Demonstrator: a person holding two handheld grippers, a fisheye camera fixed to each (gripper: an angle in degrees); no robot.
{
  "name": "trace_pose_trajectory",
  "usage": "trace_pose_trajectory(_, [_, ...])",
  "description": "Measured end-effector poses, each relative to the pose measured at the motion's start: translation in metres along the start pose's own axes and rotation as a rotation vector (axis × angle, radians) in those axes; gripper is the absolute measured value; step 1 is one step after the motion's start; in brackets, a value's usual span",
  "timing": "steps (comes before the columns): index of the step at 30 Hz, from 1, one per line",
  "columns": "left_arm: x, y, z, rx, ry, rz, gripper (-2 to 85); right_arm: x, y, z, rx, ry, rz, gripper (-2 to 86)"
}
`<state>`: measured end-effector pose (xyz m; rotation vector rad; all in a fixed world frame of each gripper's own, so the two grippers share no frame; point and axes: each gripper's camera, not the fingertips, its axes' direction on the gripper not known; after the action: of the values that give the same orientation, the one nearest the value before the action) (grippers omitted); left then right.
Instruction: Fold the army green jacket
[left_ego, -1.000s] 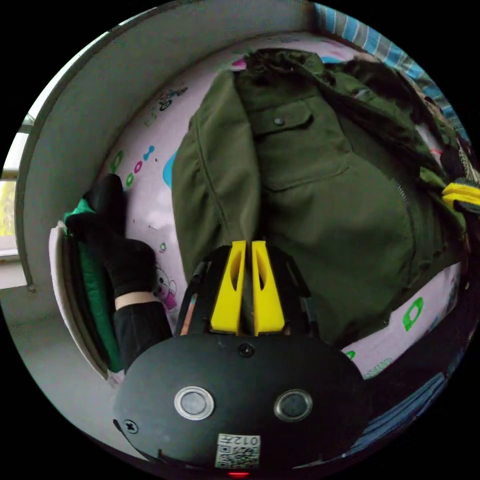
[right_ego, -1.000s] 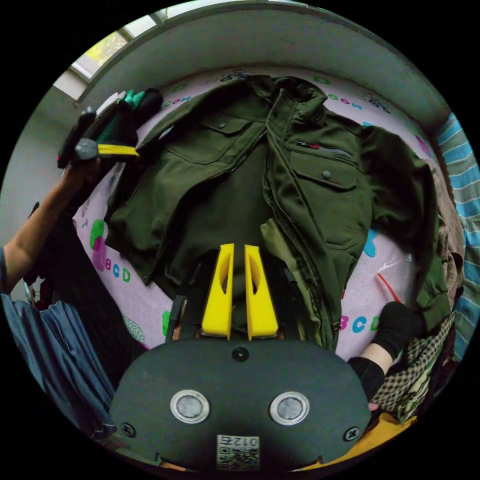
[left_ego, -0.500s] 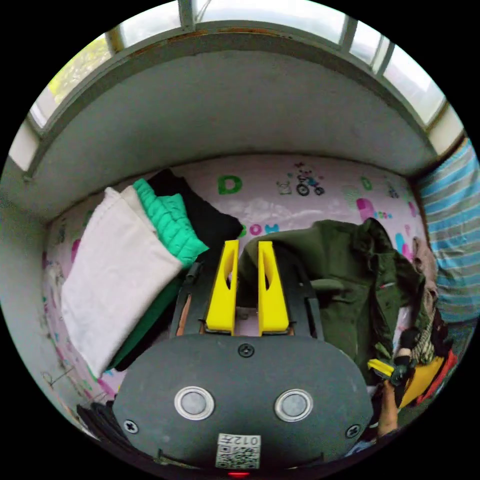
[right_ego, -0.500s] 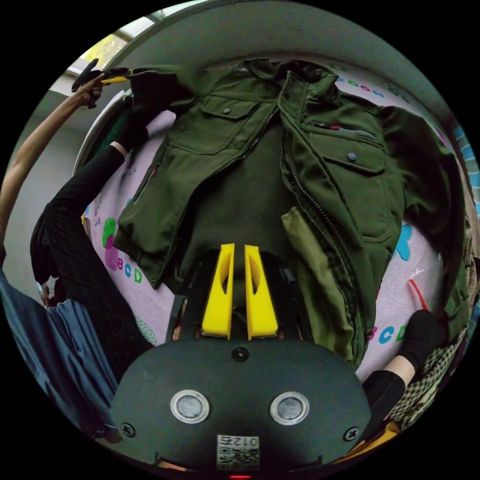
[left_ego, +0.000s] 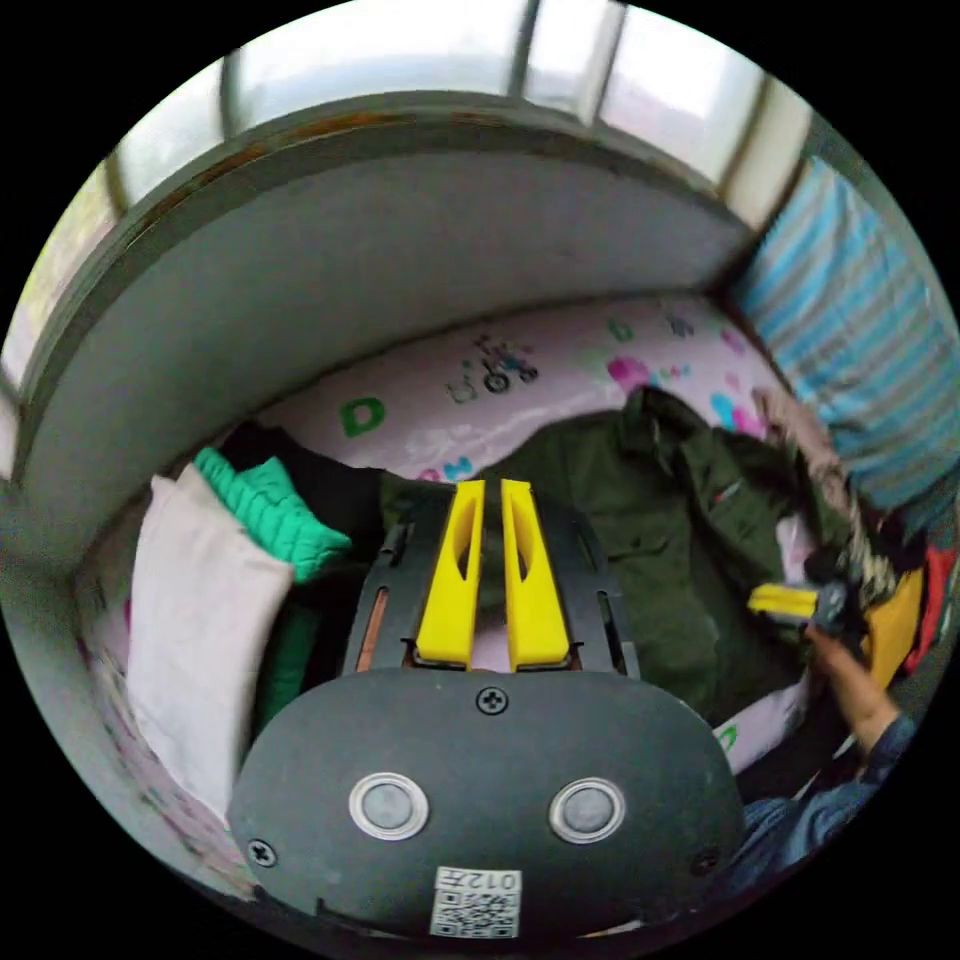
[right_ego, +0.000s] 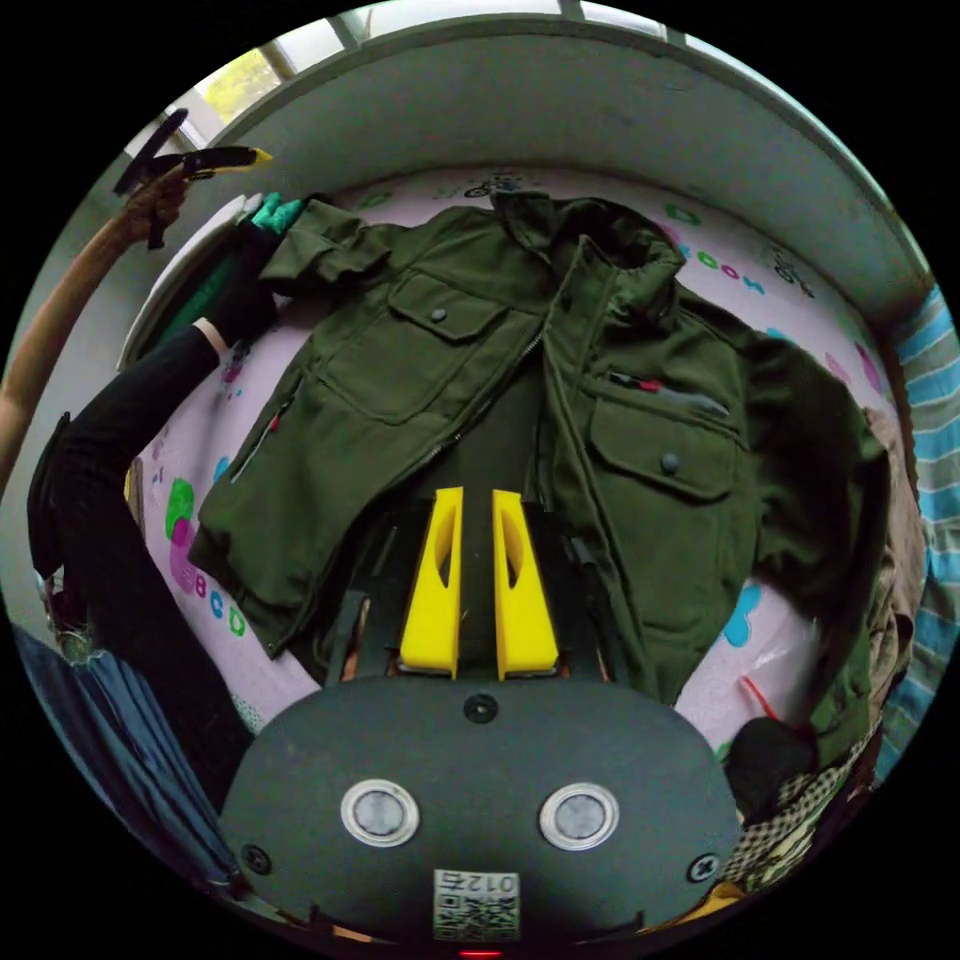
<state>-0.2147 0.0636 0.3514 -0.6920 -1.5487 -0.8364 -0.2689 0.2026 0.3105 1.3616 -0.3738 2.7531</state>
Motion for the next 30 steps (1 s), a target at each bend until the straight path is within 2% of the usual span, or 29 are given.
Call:
trace_pose_trajectory(3, [0.064,-0.007,0.045,-0.067,0.013,0.171,0.9,-0.003,-0.032,0.003,0.036,0.062,0.003,6.3])
trace_pose_trajectory(6, [0.107,-0.021,0.092,-0.114,0.003,0.223,0.7,0.004,-0.063,-0.002,0.090,0.191,0.015,6.9])
trace_pose_trajectory(10, [0.134,-0.042,0.148,-0.171,-0.062,0.237,0.6,0.023,-0.103,0.005,0.083,0.157,0.060,8.0])
trace_pose_trajectory(13, [0.134,-0.051,0.167,-0.193,-0.076,0.214,0.5,0.023,-0.123,0.026,0.042,0.143,0.024,8.3])
trace_pose_trajectory(15, [0.124,-0.057,0.177,-0.197,-0.160,0.172,0.5,0.022,-0.131,0.041,-0.002,0.168,-0.014,8.2])
trace_pose_trajectory(16, [0.116,-0.058,0.183,-0.221,-0.191,0.147,0.5,0.024,-0.134,0.050,-0.038,0.218,-0.019,7.6])
trace_pose_trajectory(18, [0.102,-0.059,0.190,-0.244,-0.170,0.118,0.5,0.035,-0.132,0.056,-0.055,0.320,-0.007,1.0])
trace_pose_trajectory(20, [0.089,-0.058,0.193,-0.238,-0.145,0.066,0.5,0.063,-0.120,0.061,-0.101,0.555,0.097,-0.1])
trace_pose_trajectory(21, [0.081,-0.059,0.194,-0.225,-0.097,0.030,0.6,0.072,-0.115,0.062,-0.115,0.579,0.121,-0.2])
trace_pose_trajectory(22, [0.075,-0.061,0.195,-0.223,-0.053,-0.001,0.8,0.087,-0.106,0.060,-0.138,0.545,0.153,-0.2])
trace_pose_trajectory(25, [0.070,-0.071,0.187,-0.177,0.000,-0.008,1.3,0.105,-0.090,0.021,0.034,0.335,0.257,0.9])
trace_pose_trajectory(28, [0.083,-0.096,0.164,-0.032,0.002,0.088,3.1,0.086,-0.099,-0.009,0.199,0.188,0.194,3.8])
trace_pose_trajectory(30, [0.091,-0.114,0.160,0.015,-0.048,0.137,4.4,0.063,-0.117,-0.012,0.221,0.158,0.095,6.2])
